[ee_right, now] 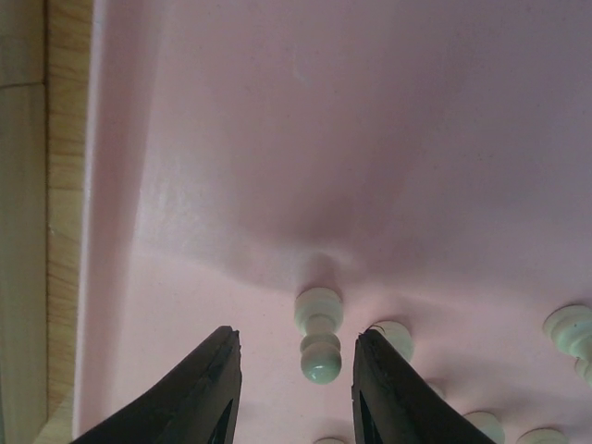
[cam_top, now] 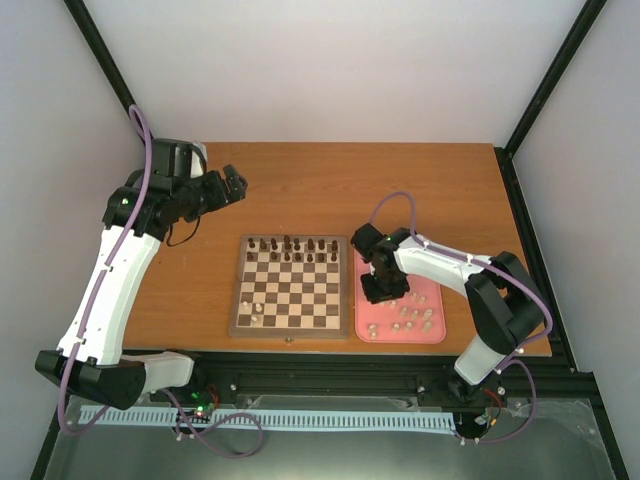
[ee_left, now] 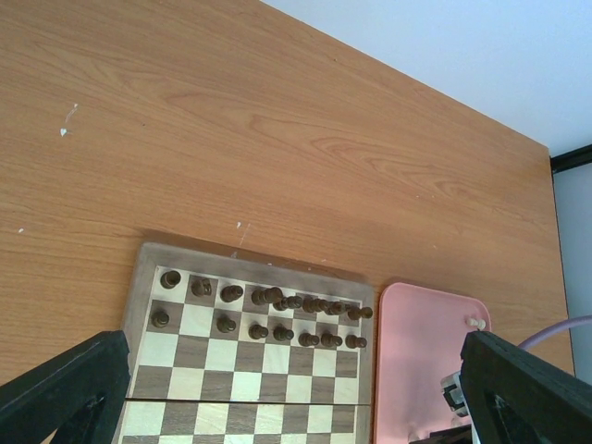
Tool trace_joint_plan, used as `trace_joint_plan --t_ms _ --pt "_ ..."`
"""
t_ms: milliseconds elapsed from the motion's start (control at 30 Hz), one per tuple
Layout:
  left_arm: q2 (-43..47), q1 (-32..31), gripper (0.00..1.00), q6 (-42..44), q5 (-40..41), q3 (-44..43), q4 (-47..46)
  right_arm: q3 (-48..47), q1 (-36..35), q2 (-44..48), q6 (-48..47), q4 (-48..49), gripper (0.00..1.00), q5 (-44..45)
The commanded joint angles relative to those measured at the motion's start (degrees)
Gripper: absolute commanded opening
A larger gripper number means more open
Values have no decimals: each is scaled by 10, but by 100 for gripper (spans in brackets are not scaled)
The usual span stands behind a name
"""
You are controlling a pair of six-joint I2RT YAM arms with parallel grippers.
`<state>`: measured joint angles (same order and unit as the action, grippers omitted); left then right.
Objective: Set up the chess pieces on the board
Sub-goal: Pick up the chess piece from the storage box.
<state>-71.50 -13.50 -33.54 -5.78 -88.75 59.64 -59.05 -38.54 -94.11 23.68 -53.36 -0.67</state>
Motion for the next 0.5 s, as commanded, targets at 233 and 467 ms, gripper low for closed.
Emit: trace_joint_plan --t_ms 233,467 --pt "7 4 100 8 -7 2 -9 18 5 -4 16 2 31 8" --pt "10 4 100 8 -6 3 -7 19 6 -17 16 3 28 7"
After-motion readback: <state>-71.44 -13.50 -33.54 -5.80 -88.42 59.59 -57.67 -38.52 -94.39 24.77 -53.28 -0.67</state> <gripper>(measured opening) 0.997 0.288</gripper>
